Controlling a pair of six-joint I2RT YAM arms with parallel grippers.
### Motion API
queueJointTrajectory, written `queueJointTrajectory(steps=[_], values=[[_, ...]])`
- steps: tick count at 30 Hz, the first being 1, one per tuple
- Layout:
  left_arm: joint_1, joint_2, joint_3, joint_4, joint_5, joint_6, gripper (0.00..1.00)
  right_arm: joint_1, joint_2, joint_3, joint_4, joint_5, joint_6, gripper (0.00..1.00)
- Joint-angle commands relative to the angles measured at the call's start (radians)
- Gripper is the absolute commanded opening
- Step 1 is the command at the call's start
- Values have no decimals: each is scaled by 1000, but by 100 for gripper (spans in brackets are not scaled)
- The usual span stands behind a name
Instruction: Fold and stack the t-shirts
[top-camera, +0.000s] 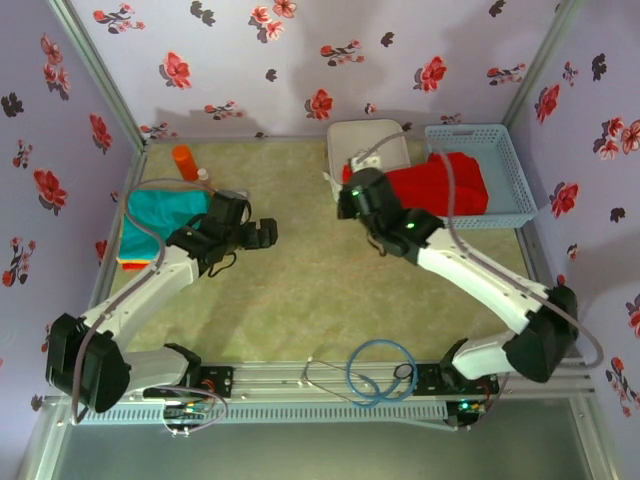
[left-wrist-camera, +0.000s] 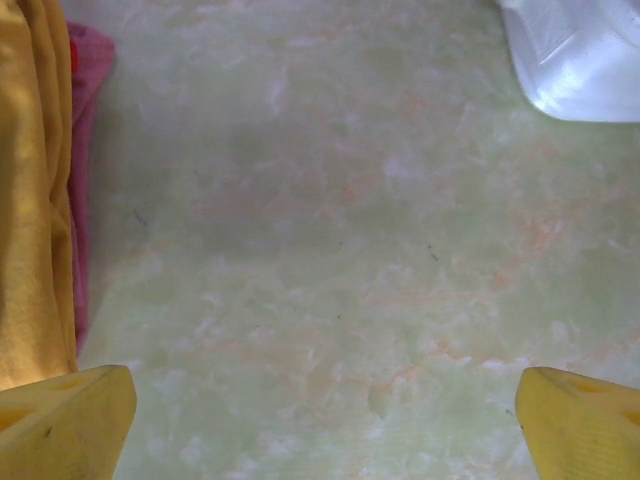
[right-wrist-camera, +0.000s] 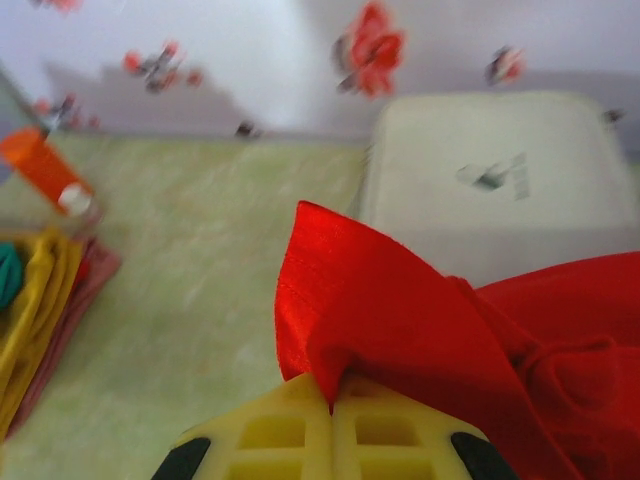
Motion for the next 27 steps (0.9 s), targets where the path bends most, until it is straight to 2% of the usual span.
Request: queueJointTrajectory(steps=[1,8,10,11,13,16,18,22,27], values=[[-1,-20,8,12,2,-54,97,56,48,-3,60,12,36,0],[-4,-95,-81,54,42,-84,97,71,152,-27,-68,17,170,1],[-5,-117,-113,65,67,-84,97,92,162,-47,-79,23,207,6],[-6,-129,-128,65,84,-80,97,101,165,-62,-77,27,228,11],[-6,-153,-159,68,108,-66,97,110,164,-69,-111,24,289,30],[-4,-171,-209,102,128,-26,99,150,111,-85,-184,100,372,78],[-4,-155,-216,125,152,11,100,182,57,-107,-212,148,396,99],[-4,-87,-191,138,210,61,100,185,-4,-96,-343,201,488,99],[-5,-5,-182,187,281,55,100,185,-67,-93,-445,252,639,99]])
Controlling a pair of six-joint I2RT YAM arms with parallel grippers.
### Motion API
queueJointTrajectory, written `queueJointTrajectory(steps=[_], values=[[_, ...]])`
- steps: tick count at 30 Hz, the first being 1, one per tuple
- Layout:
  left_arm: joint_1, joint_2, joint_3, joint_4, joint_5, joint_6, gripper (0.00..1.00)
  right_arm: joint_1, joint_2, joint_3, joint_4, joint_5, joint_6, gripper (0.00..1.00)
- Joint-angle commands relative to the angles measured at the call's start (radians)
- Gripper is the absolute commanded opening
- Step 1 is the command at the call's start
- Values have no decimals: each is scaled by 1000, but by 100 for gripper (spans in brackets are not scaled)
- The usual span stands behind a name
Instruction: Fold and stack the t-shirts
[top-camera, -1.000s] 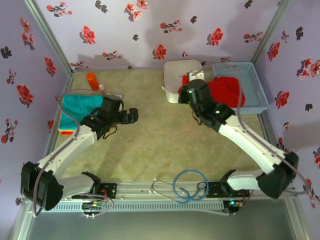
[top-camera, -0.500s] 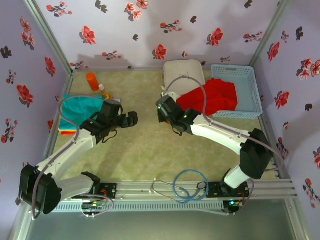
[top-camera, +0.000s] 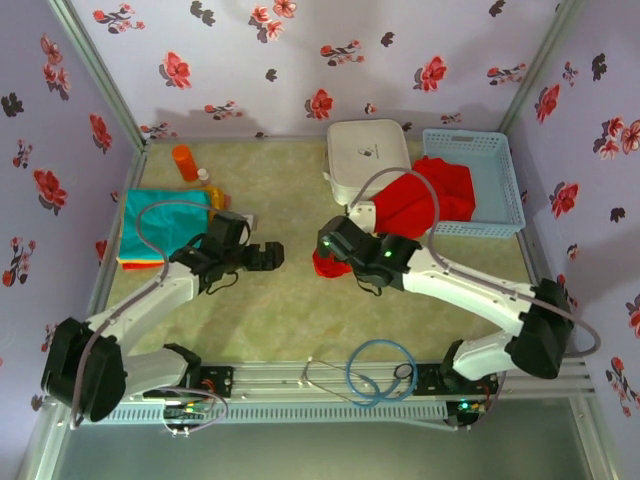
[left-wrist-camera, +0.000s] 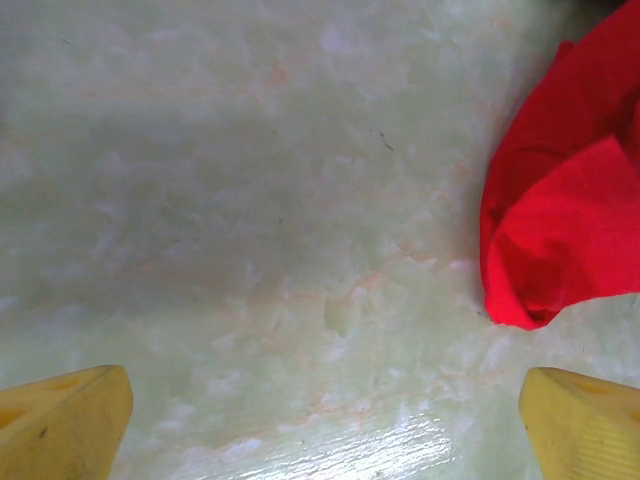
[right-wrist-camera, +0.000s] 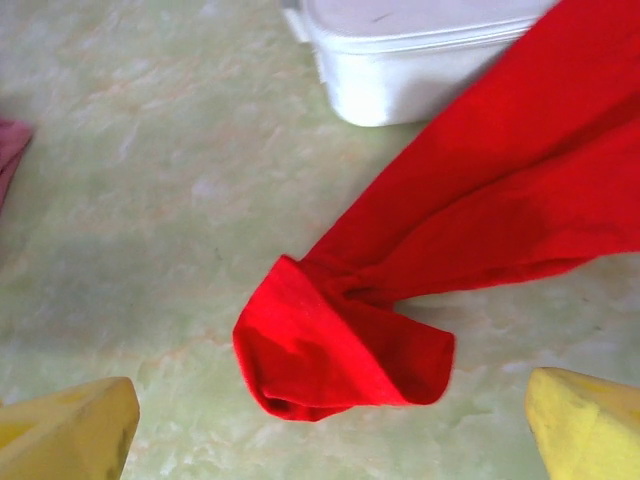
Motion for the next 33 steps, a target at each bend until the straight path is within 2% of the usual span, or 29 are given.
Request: queueJointTrajectory(steps=[1,6,13,15,20,24,28,33], values=[[-4,48,25,57,77,20,100,-1,-36,11,-149,97,180,99],[-25,111,51,109,117,-31,100,-1,-60,24,-252,119,285,99],[-146,294,191,165,83,-51,100,-14,-160,-33,-321,160,297,99],[-180,363,239,168,55,-60,100,-47,-209,-70,-323,155,291,99],[-272,534,354,188,10,-103,100,-212,-373,-186,-260,58,189,99],[-332,641,463,145,-39,-113,100,-288,-448,-187,-278,36,121,99],[-338,692,513,98,-79,-153,96,-379,-401,-134,-303,-79,105,99],[-343,697,516,70,-136,-182,86,-385,-336,-131,-269,-85,84,99]])
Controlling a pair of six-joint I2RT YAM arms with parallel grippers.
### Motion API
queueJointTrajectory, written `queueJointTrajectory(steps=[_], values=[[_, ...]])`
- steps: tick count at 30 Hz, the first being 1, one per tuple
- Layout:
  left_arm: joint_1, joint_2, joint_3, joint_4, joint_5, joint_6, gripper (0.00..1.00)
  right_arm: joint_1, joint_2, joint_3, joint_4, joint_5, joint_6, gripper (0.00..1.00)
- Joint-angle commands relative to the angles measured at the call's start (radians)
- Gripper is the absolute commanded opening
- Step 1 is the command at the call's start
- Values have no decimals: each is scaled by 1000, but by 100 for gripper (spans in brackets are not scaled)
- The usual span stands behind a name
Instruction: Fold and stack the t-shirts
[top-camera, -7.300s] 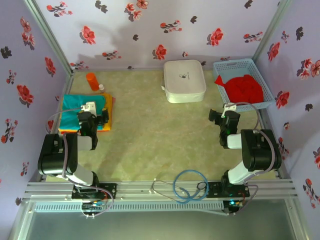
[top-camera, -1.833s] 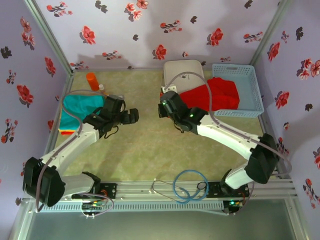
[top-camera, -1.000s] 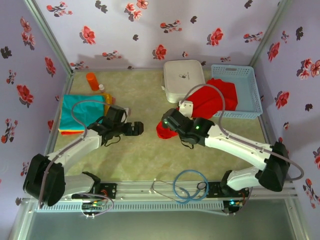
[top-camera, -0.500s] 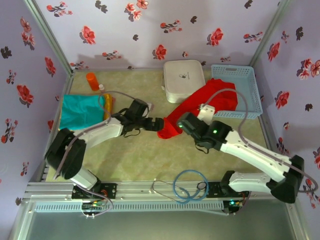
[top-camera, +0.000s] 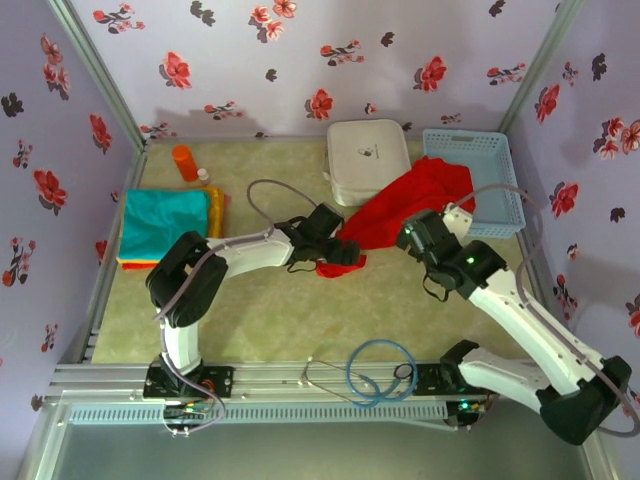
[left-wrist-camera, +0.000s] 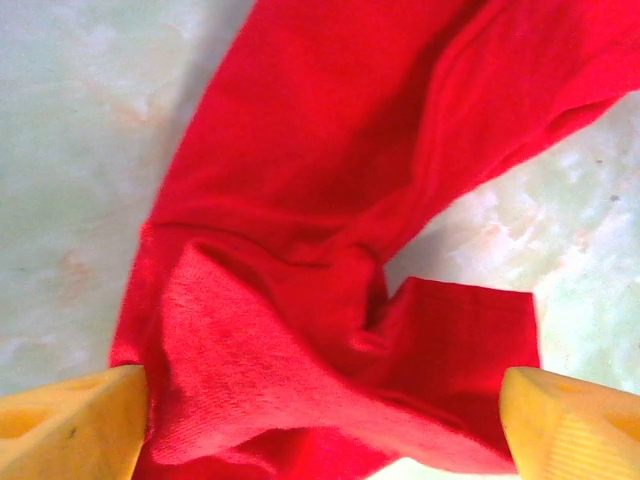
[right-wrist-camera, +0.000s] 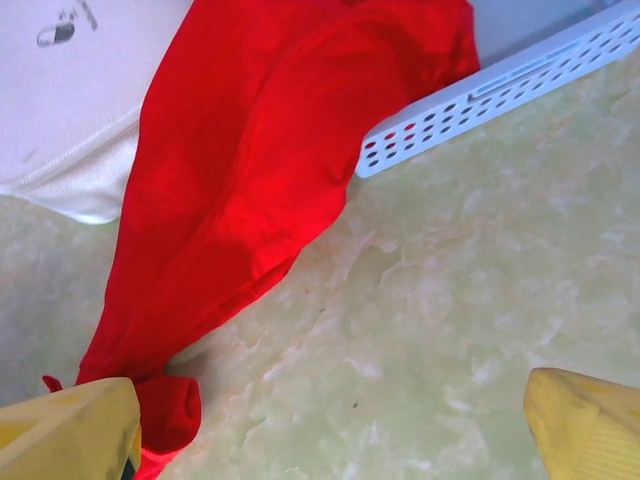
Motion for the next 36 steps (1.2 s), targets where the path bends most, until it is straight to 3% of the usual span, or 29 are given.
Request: queueJointTrajectory(steps=[1,4,6,7,11,19,24,32,36], values=[[-4,14,21,-41,-90,-26,81,-15,28,-9,16,-30,-29,99],[-26,2,-18,-6,-185,-10,66,-31,27,-75,65,-18,-15,99],[-38,-13,-59,44,-223,8,44,-42,-4,-140,142,-23,-39,99],[-39,-21,-77,67,-227,14,28,-48,-23,-174,188,-30,-57,99],[-34,-62,-58,-29,-191,36,0,-130,-24,-206,185,-121,-57,99],[-20,-281,-23,-218,-179,32,0,-139,-31,-196,157,-76,-88,99],[-1,-448,20,-337,-185,52,0,-151,-49,-258,244,-51,-97,88],[68,-629,20,-465,-163,85,0,-181,148,-235,423,-114,-78,67],[99,-647,29,-461,-134,95,0,-181,262,-180,473,-155,-67,64]])
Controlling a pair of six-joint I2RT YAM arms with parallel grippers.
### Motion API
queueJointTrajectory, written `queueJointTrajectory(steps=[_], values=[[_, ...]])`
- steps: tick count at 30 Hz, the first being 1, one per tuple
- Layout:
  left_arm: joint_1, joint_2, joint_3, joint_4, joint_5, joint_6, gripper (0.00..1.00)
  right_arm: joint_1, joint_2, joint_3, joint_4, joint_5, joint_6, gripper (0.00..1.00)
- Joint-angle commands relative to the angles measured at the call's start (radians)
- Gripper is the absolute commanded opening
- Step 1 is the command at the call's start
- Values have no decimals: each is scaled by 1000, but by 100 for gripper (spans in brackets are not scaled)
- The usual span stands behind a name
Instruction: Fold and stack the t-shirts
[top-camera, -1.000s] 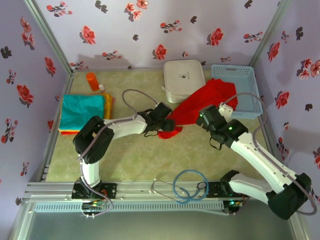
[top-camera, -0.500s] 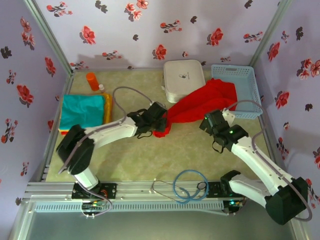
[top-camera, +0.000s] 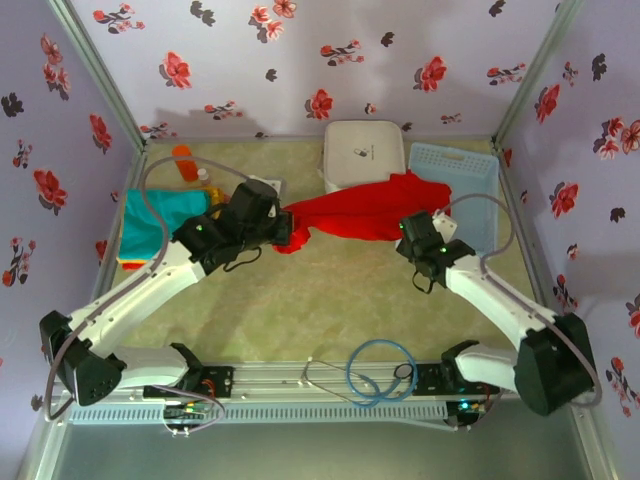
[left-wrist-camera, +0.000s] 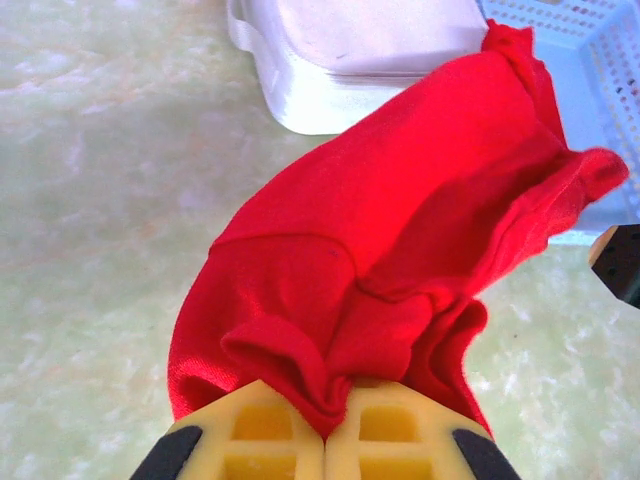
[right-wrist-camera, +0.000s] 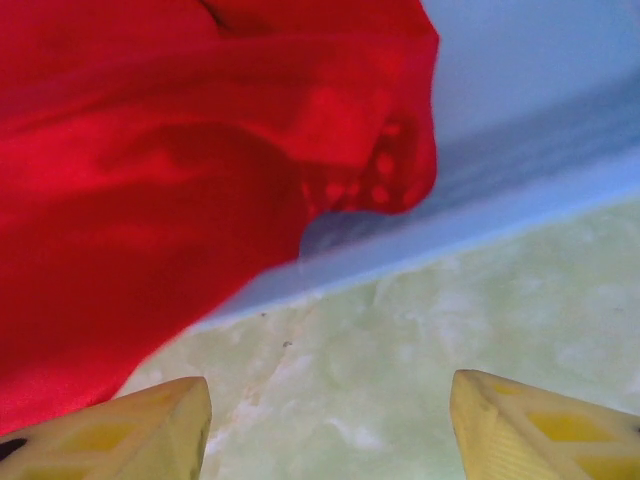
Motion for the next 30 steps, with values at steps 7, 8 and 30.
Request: queueJointTrajectory(steps=[7,8,30], values=[[19,-9,62,-47,40,7,0,-5,89,68,19,6,22,65],[19,-10,65,-46,42,-1,0,-5,65,58,11,8,12,65],[27,190,513,115,256,-72,0,27,-253,-223,109,-139,-19,79]])
